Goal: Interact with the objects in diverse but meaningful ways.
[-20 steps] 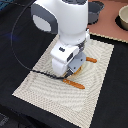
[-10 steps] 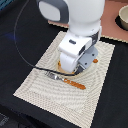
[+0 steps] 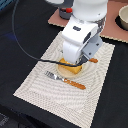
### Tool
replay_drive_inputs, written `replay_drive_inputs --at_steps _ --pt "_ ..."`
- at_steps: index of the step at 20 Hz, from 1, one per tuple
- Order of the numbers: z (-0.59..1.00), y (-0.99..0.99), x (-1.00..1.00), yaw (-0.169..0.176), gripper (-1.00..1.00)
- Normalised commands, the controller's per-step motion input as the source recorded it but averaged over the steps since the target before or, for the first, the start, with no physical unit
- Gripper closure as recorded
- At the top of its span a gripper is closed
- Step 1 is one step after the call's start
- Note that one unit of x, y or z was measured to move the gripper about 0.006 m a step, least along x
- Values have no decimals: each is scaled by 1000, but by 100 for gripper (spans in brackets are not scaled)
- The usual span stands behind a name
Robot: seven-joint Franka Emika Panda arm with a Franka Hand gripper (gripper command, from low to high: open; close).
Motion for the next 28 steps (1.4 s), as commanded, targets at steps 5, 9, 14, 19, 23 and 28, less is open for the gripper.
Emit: replay_drive_inputs --at_steps 5,9,14,19,23,28 --pt "-174 651 -634 36 -100" --pt "-74 628 -564 51 -100" --pt "-88 573 -527 81 -100" --pt "-14 511 -325 70 -100" --pt "-58 410 -226 25 -100" --pt "-137 405 -94 -88 -100"
